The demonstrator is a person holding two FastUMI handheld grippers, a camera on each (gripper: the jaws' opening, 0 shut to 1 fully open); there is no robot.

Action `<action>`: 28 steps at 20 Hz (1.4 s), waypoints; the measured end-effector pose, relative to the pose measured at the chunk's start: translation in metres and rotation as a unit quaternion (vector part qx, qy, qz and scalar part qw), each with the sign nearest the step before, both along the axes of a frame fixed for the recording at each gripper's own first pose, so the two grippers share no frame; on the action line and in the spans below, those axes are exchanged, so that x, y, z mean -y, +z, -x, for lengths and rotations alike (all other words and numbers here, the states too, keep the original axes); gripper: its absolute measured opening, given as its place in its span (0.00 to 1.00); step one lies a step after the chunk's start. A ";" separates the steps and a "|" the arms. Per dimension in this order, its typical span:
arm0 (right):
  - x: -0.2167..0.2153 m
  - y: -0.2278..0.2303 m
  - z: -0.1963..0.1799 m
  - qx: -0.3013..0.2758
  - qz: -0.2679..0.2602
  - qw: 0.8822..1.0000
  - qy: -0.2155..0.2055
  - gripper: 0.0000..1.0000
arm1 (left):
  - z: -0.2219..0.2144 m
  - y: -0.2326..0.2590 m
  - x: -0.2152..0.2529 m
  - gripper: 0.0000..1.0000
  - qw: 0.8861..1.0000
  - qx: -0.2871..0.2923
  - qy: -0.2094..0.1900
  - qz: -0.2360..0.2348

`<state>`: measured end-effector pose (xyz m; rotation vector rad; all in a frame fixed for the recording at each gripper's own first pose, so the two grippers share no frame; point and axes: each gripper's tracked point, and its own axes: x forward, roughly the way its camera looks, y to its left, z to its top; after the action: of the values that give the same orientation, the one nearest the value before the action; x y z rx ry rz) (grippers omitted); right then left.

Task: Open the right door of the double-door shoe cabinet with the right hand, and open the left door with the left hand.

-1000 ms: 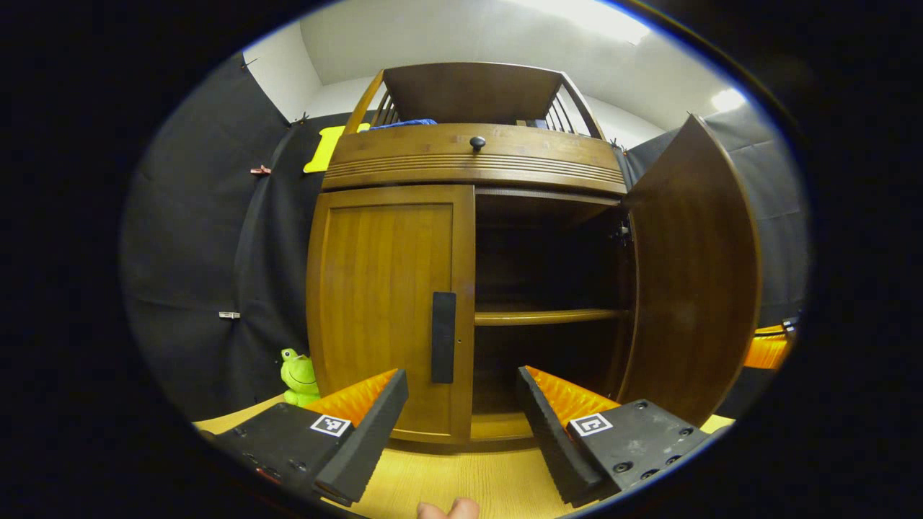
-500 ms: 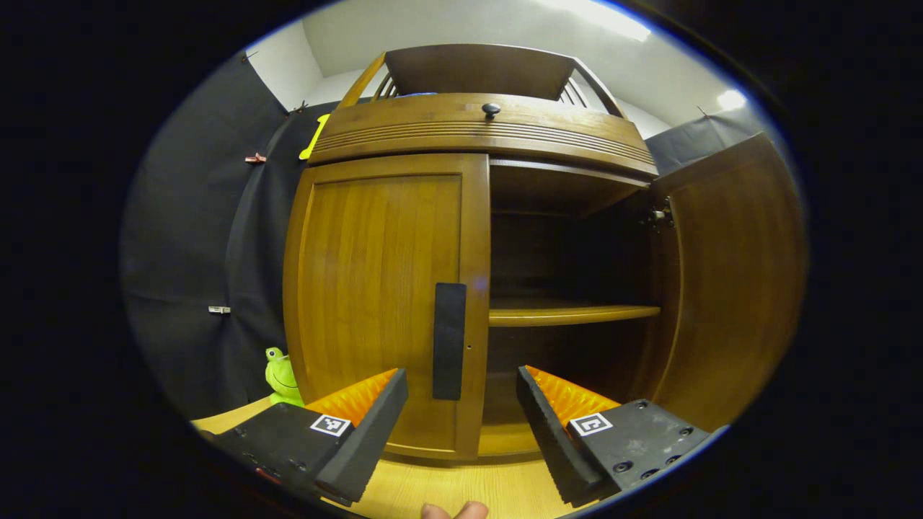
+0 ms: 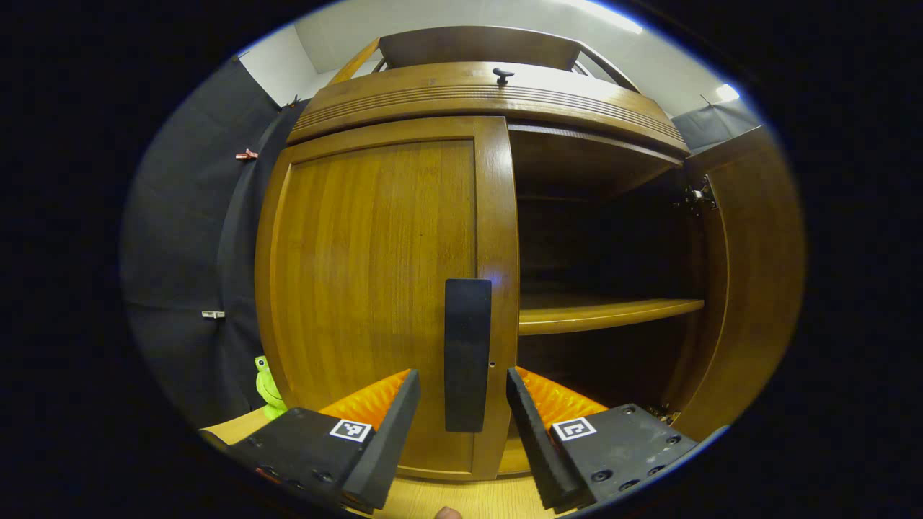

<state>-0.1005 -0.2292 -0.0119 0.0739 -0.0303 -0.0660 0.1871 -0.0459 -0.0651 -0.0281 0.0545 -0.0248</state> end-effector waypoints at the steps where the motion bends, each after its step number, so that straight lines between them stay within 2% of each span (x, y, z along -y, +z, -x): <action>1: 0.004 -0.006 -0.001 -0.005 -0.001 1.000 -0.003 1.00 | -0.005 0.002 0.000 0.72 1.000 0.001 0.001 -0.002; 2: 0.006 -0.013 -0.001 -0.012 -0.006 1.000 -0.004 1.00 | -0.008 0.006 -0.001 0.70 1.000 0.004 0.004 -0.008; 4: 0.010 -0.019 -0.006 -0.019 -0.023 1.000 -0.005 0.98 | -0.012 0.012 -0.003 0.58 1.000 0.012 0.008 -0.023; 5: 0.015 -0.022 -0.008 -0.024 -0.025 0.999 -0.011 1.00 | -0.014 0.014 -0.001 0.51 1.000 0.011 0.006 -0.023; 7: 0.025 -0.024 -0.009 -0.026 -0.018 0.999 -0.026 0.98 | -0.017 0.014 0.001 0.38 1.000 0.004 0.014 -0.022; 11: 0.030 -0.016 -0.005 -0.016 -0.006 0.999 -0.043 0.99 | -0.013 0.012 0.001 0.34 1.000 -0.010 0.019 -0.020; 15: 0.024 -0.009 0.000 -0.013 -0.005 0.999 -0.042 1.00 | 0.000 0.011 -0.004 0.29 0.999 -0.028 0.020 -0.033; 20: 0.011 0.000 0.005 -0.006 0.010 0.999 -0.038 0.98 | 0.045 0.015 -0.017 0.27 0.999 -0.034 -0.006 -0.014; 24: -0.001 -0.003 0.008 -0.015 0.030 0.999 -0.035 0.98 | 0.084 0.021 -0.037 0.26 0.999 -0.039 -0.006 -0.027; 28: -0.013 -0.006 0.016 -0.023 0.042 0.998 -0.034 1.00 | 0.114 0.023 -0.059 0.25 0.999 -0.041 -0.008 -0.021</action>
<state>-0.1168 -0.2159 -0.0174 -0.0118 0.0105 -0.1349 0.0727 0.0131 -0.0425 0.0131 0.1363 -0.0394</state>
